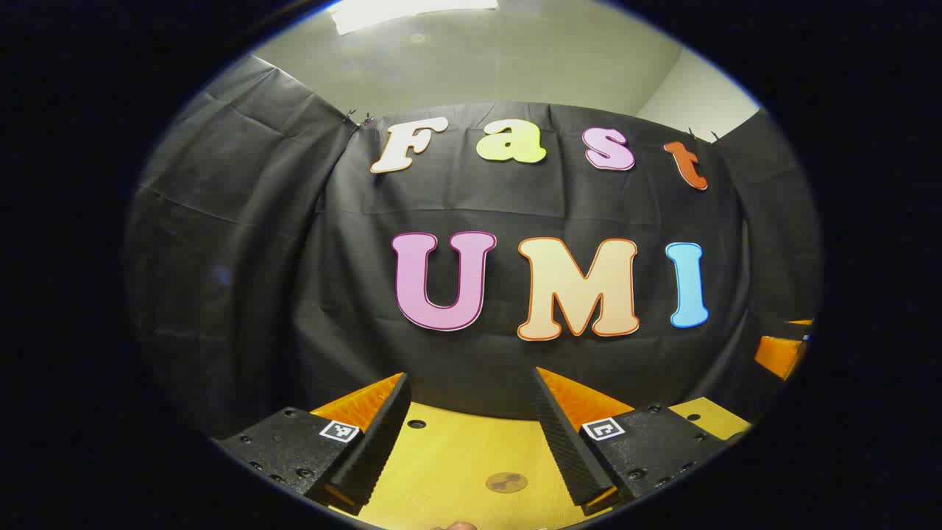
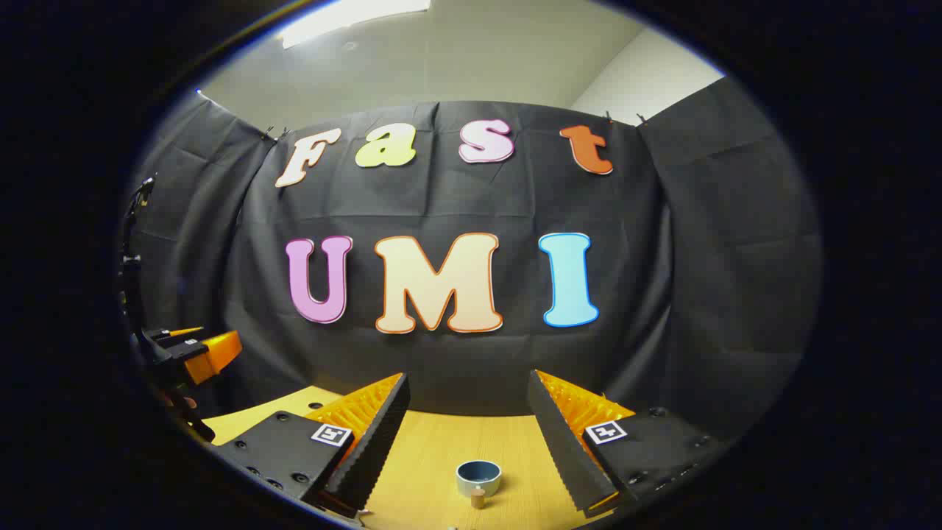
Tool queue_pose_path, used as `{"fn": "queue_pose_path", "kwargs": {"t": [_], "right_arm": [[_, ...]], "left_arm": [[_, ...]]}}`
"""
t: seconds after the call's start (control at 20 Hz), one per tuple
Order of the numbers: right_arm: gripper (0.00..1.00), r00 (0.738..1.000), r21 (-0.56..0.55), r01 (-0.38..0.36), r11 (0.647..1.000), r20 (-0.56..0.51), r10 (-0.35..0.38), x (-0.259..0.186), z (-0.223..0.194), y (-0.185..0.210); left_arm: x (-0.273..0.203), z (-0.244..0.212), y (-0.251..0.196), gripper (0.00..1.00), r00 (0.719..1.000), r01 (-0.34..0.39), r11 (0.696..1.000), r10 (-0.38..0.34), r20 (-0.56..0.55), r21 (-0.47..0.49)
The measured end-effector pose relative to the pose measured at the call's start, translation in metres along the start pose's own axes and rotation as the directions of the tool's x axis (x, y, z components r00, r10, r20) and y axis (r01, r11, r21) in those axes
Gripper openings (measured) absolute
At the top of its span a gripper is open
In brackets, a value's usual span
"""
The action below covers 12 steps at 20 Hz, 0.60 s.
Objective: Put the toothbrush and toothpaste on the desktop into the cup, then pick up the cup and place it on the coaster on the desktop.
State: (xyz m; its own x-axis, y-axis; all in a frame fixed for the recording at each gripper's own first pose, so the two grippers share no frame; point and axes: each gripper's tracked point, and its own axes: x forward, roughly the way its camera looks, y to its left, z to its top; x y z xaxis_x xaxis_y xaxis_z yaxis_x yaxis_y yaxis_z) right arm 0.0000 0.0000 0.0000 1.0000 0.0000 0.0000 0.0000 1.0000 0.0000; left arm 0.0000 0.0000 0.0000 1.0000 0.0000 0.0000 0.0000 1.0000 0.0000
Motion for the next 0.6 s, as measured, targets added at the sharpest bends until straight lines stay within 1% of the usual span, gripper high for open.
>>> {"fn": "queue_pose_path", "kwargs": {"t": [0.1,0.3,0.4,0.45,0.6], "right_arm": [[1.0,1.0,-0.009,-0.005,1.0,-0.003,0.005,-0.001,-0.001,0.004],[0.99,0.999,-0.037,-0.034,0.999,-0.024,0.034,-0.004,-0.015,0.014],[0.99,0.999,-0.036,-0.038,0.999,-0.033,0.037,-0.005,-0.017,0.015],[0.99,0.999,-0.031,-0.036,0.999,-0.039,0.035,-0.004,-0.02,0.015],[1.0,0.998,-0.052,-0.003,0.999,-0.063,-0.001,-0.001,-0.029,0.004]], "left_arm": [[-0.003,-0.005,0.002,0.94,1.0,-0.002,1.0,0.002,-0.013,-0.01],[-0.003,-0.021,-0.004,0.94,0.999,0.014,0.998,-0.017,-0.035,-0.065],[-0.001,-0.025,-0.006,0.94,0.999,0.022,0.998,-0.024,-0.038,-0.062],[-0.001,-0.027,-0.009,0.94,0.998,0.037,0.997,-0.04,-0.042,-0.061],[0.002,-0.036,-0.022,0.94,0.995,0.087,0.996,-0.088,-0.043,-0.03]]}}
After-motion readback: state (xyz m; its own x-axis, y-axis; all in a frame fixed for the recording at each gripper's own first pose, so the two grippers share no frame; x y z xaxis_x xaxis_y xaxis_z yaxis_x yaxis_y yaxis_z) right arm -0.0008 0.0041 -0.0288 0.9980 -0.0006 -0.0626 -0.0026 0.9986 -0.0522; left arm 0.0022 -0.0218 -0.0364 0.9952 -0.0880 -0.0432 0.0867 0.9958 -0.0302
